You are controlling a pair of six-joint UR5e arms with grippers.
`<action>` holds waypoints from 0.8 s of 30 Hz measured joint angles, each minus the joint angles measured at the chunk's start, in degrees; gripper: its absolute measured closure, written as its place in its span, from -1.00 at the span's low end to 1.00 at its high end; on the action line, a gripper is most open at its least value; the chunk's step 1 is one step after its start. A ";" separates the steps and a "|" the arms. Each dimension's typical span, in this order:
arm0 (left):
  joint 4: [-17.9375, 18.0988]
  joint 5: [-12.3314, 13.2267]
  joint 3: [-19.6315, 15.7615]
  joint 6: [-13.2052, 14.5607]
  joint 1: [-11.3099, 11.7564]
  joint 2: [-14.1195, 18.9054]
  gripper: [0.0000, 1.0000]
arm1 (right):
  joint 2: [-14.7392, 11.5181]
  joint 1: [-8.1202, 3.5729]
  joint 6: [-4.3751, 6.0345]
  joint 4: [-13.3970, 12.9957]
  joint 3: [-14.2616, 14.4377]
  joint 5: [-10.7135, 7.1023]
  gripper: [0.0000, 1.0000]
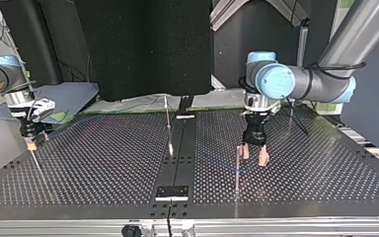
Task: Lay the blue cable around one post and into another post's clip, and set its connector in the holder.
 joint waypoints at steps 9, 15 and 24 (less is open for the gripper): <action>-2.75 -3.33 -0.04 2.33 -0.41 1.18 -1.00 | -0.01 0.12 -0.06 0.12 -0.01 0.02 -1.00; -3.79 -4.68 -0.04 3.43 -0.82 2.31 -1.00 | -0.02 0.14 -0.13 0.23 -0.04 0.07 -1.00; -4.57 -7.51 -0.05 2.12 -1.24 2.52 -1.00 | -0.02 0.14 -0.24 0.30 -0.02 0.11 -1.00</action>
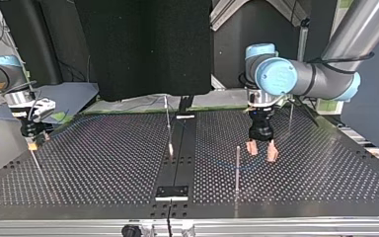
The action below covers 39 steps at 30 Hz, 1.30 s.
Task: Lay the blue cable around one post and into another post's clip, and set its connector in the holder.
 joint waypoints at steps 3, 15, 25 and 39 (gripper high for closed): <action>0.01 -0.50 0.01 -1.11 -0.12 -0.01 -1.00 | -0.02 0.00 0.00 0.00 0.00 0.00 -1.00; 1.72 -2.62 0.01 -6.00 -0.24 -0.01 -1.00 | 0.01 0.00 -0.07 0.31 -0.14 0.00 -1.00; 4.78 -0.70 0.01 -11.27 0.57 -0.09 -1.00 | -0.01 0.00 -0.10 0.44 -0.17 0.00 -1.00; -0.28 3.21 0.01 -18.27 0.49 -0.10 -1.00 | -0.01 0.00 -0.18 0.63 -0.16 0.00 -1.00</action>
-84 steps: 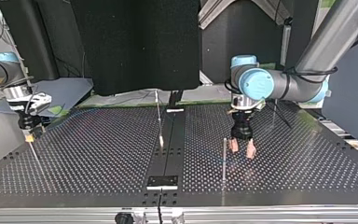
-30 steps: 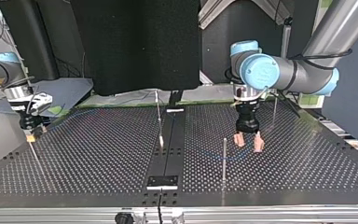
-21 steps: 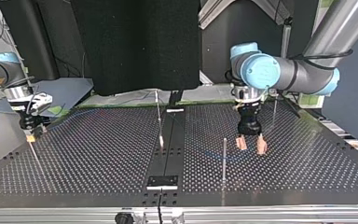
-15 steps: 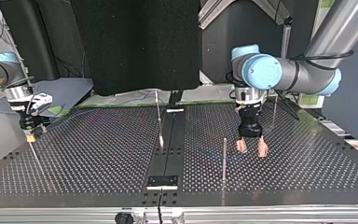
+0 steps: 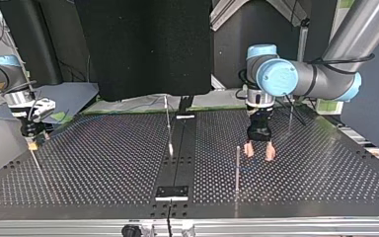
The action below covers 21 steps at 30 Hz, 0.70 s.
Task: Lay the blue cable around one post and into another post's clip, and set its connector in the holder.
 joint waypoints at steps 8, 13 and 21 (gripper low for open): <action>-2.78 0.09 0.00 0.71 -0.49 0.05 -1.00 | 0.02 0.00 0.03 -0.08 0.00 0.04 -1.00; -4.71 0.23 0.01 3.33 -0.84 0.07 -1.00 | 0.01 0.01 0.03 -0.10 0.00 0.08 -1.00; -6.89 0.17 0.01 7.91 -1.34 2.42 -1.00 | 0.02 0.01 0.00 -0.13 0.00 0.09 -1.00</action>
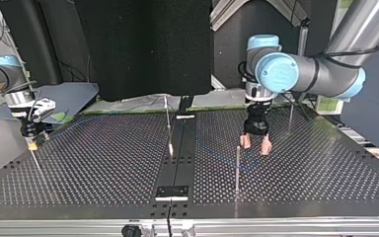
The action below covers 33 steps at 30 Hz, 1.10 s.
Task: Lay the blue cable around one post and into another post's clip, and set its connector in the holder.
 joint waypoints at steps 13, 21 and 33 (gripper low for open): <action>-5.33 -4.50 0.37 6.62 -0.61 4.55 -1.00 | -0.01 -0.01 0.03 0.03 0.00 0.00 -1.00; -9.27 -5.32 2.69 10.59 -1.61 4.85 -1.00 | 0.00 0.00 0.02 0.34 -0.16 0.00 -1.00; -15.40 -5.33 8.89 16.97 -2.59 5.81 -1.00 | 0.01 0.08 0.04 0.38 -0.20 0.00 -1.00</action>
